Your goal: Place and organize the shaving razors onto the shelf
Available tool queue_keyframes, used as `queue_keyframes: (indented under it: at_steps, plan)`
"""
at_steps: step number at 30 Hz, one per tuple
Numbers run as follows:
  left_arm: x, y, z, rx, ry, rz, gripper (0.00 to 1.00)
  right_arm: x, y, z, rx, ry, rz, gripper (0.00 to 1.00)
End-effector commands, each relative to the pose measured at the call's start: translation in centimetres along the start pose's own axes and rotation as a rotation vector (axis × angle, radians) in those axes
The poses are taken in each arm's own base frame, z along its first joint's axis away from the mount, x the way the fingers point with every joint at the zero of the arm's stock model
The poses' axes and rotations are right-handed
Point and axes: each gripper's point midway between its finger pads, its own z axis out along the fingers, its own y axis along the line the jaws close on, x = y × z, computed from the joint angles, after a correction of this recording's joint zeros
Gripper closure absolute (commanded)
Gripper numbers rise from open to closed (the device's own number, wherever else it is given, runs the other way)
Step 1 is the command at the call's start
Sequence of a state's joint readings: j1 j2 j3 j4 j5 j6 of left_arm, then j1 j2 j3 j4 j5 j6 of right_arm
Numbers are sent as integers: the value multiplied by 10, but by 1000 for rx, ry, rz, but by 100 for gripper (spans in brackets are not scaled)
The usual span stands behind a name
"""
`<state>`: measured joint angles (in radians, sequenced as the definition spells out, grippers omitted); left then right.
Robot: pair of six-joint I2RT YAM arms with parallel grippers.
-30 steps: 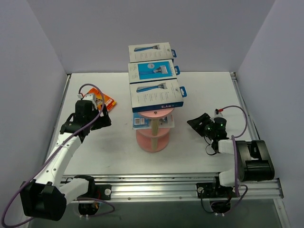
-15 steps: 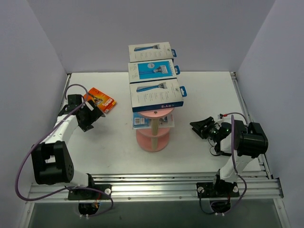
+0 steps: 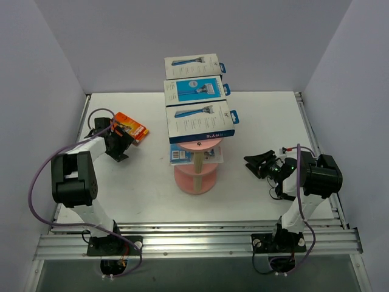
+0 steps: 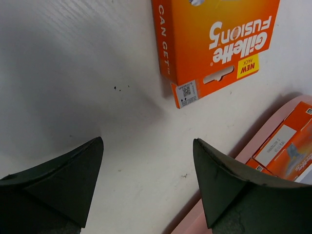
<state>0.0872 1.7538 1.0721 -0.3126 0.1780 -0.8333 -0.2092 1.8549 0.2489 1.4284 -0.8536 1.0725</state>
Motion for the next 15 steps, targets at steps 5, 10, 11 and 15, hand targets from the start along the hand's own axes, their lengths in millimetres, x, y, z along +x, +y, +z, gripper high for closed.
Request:
queue_keyframes:
  at_steps: [5,10,11,15]
  plan:
    - [-24,-30,19,105,-54,-42,21,-21,14,-4,-11,-105,-205,53]
    - [-28,-30,29,100,-62,-54,23,-26,12,-4,38,-112,-244,52]
    - [-31,-30,30,97,-73,-60,23,-26,11,-4,41,-113,-247,52]
    - [-34,-33,36,102,-80,-64,24,-25,10,-2,34,-109,-239,52]
